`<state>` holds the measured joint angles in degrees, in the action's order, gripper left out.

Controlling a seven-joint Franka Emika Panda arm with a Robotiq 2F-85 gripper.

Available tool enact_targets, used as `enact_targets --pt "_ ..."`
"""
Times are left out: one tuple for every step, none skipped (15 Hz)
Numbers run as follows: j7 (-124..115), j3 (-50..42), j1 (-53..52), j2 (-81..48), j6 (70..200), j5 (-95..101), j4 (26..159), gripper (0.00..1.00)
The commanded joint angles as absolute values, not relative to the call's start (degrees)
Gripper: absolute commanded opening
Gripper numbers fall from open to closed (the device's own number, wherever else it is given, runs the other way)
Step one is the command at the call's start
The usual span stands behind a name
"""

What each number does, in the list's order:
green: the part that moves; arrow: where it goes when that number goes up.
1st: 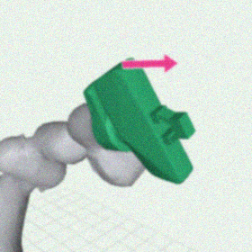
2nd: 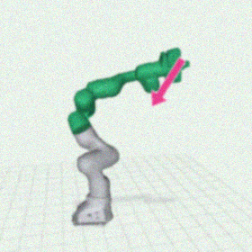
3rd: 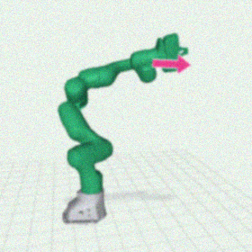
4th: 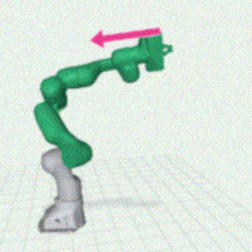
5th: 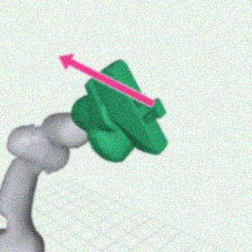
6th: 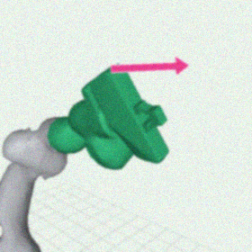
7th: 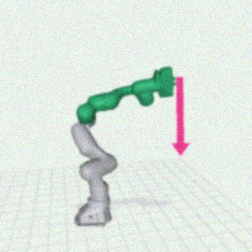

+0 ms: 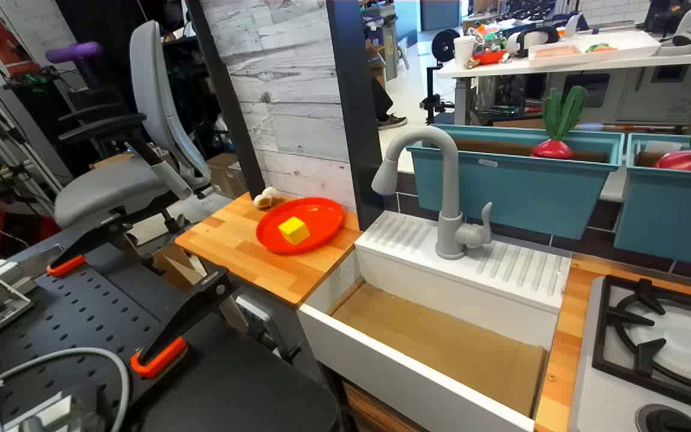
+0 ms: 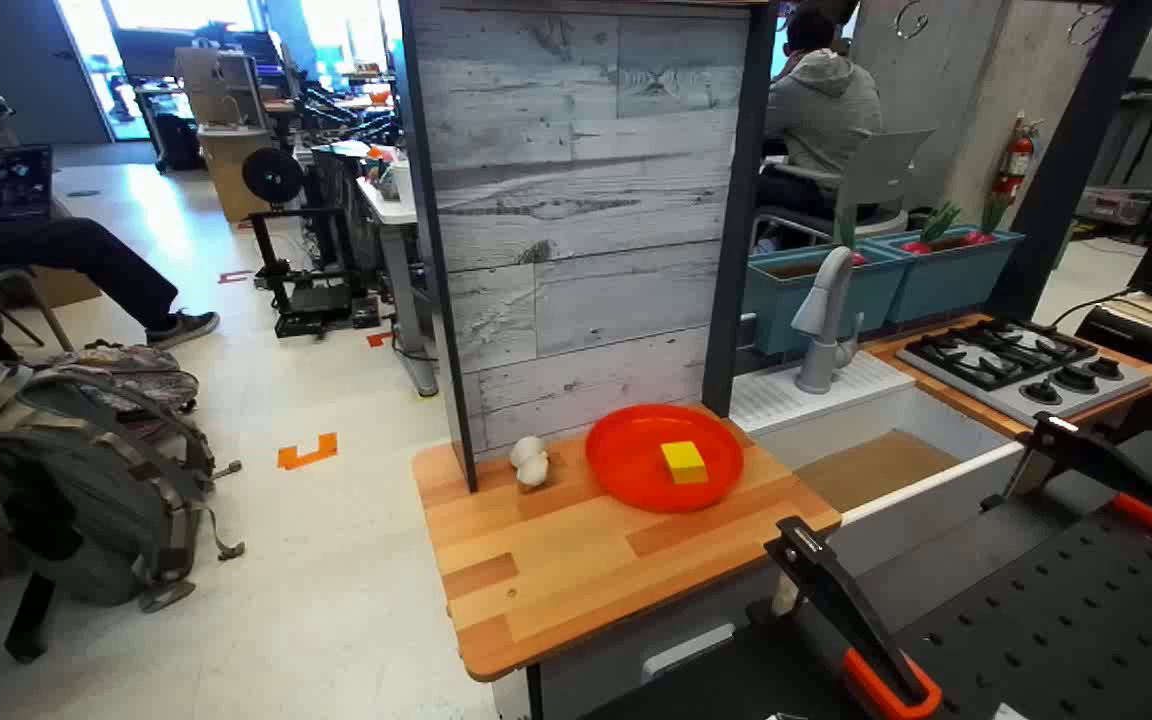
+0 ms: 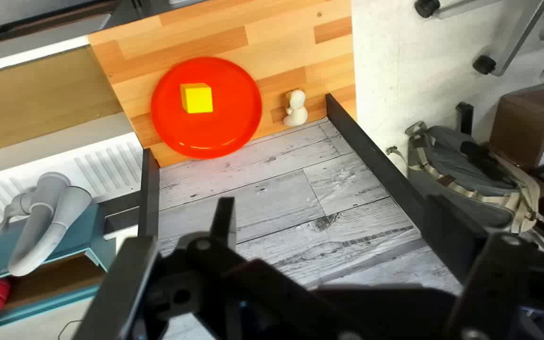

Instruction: Turn the tap nozzle to the right

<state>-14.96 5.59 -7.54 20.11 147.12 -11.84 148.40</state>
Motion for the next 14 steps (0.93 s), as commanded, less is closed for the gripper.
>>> enact_targets --pt "-14.8 6.1 -7.0 20.2 146.9 -12.1 148.3 1.0" --pt "-14.6 5.7 -6.9 19.5 147.2 -12.4 148.3 1.0" --pt "-14.5 5.3 -6.6 18.8 147.8 -12.7 148.3 1.0" --pt "-15.3 5.1 -5.9 17.8 148.5 -12.4 148.2 1.0" --pt "-16.0 4.9 -5.2 17.0 149.0 -12.1 148.2 1.0" --pt "-16.7 4.5 -4.2 15.7 149.8 -12.0 148.1 1.0" --pt "-17.3 4.2 -3.4 14.6 150.6 -11.9 147.9 1.0" --pt "-17.4 3.5 -2.4 13.2 151.6 -12.3 147.5 1.0" --pt "-17.6 2.8 -1.5 12.1 152.7 -12.5 147.1 1.0" --pt "-17.4 1.8 -0.8 10.6 153.4 -13.0 146.3 1.0" --pt "-17.4 1.0 -0.1 9.5 154.0 -13.4 145.8 1.0" --pt "-17.4 0.1 0.5 8.2 155.7 -14.0 145.3 1.0" --pt "-17.5 -0.9 1.3 6.9 156.7 -14.4 144.5 1.0" --pt "-17.5 -1.9 1.9 5.6 157.4 -15.0 143.7 1.0"
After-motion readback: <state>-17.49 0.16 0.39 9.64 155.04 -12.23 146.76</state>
